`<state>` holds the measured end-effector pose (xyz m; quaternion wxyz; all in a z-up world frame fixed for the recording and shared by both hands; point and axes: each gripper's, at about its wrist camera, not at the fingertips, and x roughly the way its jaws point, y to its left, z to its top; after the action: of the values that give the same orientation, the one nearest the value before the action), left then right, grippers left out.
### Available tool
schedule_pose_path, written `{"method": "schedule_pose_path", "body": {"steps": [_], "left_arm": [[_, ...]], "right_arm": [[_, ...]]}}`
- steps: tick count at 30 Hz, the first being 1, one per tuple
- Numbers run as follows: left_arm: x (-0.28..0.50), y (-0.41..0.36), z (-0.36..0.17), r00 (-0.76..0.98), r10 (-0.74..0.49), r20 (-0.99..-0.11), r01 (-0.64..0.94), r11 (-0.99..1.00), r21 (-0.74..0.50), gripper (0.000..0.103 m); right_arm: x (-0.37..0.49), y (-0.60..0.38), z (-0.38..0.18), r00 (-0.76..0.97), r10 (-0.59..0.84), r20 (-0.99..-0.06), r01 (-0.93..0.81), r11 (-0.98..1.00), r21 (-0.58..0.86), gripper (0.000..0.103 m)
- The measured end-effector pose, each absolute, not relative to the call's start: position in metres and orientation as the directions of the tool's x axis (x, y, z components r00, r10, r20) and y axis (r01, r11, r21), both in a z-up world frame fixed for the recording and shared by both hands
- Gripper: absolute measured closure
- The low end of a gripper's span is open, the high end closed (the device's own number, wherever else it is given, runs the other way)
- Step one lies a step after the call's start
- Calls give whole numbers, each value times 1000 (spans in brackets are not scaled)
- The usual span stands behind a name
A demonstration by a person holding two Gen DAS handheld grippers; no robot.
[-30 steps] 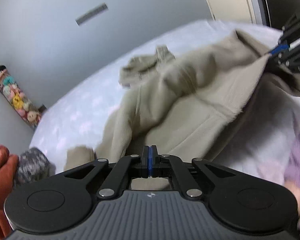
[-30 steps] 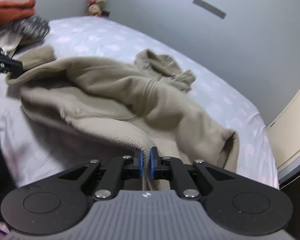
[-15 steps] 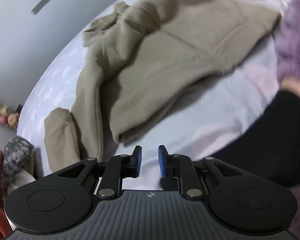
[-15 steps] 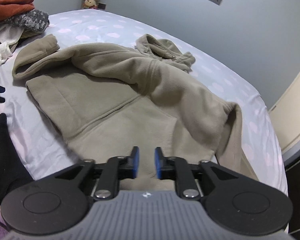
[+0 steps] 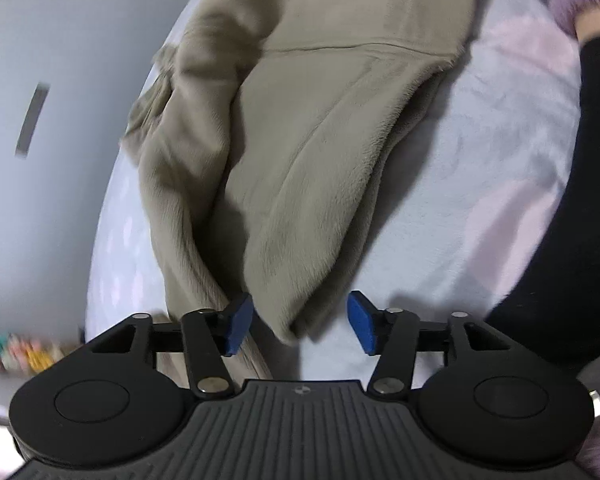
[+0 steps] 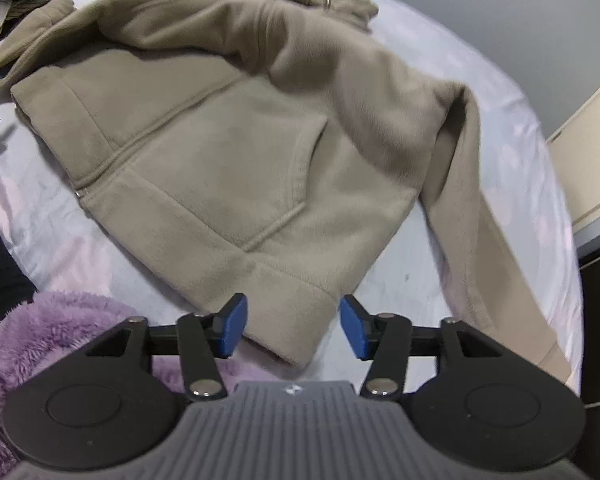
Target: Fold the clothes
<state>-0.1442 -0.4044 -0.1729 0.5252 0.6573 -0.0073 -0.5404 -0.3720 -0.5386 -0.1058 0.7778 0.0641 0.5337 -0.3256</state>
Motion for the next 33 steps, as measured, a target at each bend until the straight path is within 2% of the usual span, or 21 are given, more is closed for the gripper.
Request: {"method": "schedule_pose_path", "body": {"steps": [1,7,10,15,19,22,28,33], "left_arm": [[-146,-406,-178,415,-588,-695,523,-470,711,46],[-150,-414,-214,407,-591,-697,380,-585,717,43],[-147,-421,-221,417,-600,-683,368,-576,730,35],[-143,-436,-219,439,-597,-672,433,-515,740,35],[-141,-448,-211,441,-550,-709,550,-459,698,55],[-135,-453,-207,403,-528,-748,584,-481,654,61],[-115,-454,-195,264,-488,-832,642,-555,529,61],[-113,-454,-193,227,-479,-848,648,-575,499,61]], "right_arm": [[-371,-545,-108,211,-423,-881,583,778,-234,37],[-356,-559,-120,222,-368,-903,573,798,-184,37],[-342,-559,-126,240,-330,-913,553,819,-150,37],[-306,-554,-139,273,-249,-929,509,857,-80,37],[-267,-546,-150,242,-191,-951,443,894,-67,37],[-239,-542,-154,177,-184,-967,388,916,-103,37],[-205,-525,-163,72,-214,-974,306,934,-183,35],[-190,-517,-167,34,-226,-974,434,881,-189,35]]}}
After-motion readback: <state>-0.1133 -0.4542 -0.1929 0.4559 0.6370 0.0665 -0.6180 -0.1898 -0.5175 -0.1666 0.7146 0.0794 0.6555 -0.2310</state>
